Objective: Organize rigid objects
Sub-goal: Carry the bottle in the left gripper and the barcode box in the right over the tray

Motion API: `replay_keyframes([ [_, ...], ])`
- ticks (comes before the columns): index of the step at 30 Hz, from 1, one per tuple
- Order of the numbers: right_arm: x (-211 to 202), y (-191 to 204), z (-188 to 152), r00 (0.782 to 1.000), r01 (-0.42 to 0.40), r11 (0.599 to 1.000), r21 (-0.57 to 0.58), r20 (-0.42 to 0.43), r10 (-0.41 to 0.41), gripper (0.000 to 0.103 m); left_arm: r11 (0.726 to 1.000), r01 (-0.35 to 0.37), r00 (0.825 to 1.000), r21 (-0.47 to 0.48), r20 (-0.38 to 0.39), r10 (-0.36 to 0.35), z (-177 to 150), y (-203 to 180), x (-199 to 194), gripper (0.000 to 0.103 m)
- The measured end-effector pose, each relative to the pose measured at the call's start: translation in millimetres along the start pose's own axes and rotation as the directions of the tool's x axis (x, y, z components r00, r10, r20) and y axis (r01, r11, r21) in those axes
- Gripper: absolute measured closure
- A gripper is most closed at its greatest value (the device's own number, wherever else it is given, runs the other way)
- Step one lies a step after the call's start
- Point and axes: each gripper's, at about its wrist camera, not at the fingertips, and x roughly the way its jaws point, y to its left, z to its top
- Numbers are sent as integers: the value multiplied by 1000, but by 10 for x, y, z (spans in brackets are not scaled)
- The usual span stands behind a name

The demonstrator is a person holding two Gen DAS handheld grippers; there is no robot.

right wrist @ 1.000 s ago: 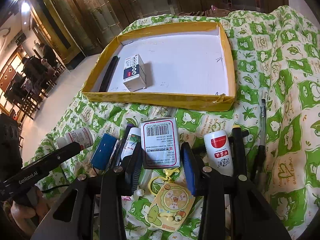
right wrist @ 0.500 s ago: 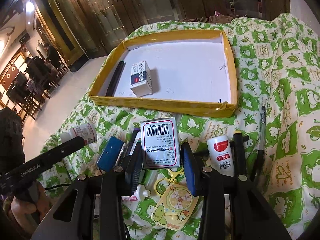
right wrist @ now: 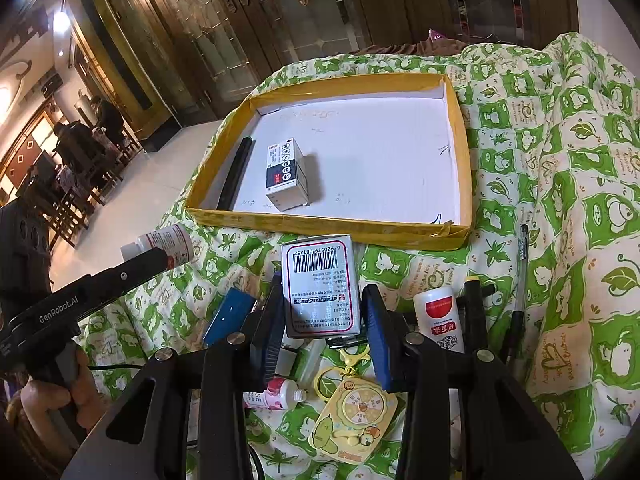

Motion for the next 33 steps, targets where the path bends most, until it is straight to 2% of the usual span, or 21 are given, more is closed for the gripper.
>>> replay_keyframes([
  [15,-24,-36,109,1000,-16,1000,8,13,15,69,1000,4,1000,14,17,-4,244,-10,103,70],
  [33,124,-7,634,998,13,996,-87,56,-8,69,1000,-4,999,-10,34,5,539,120,333,70],
])
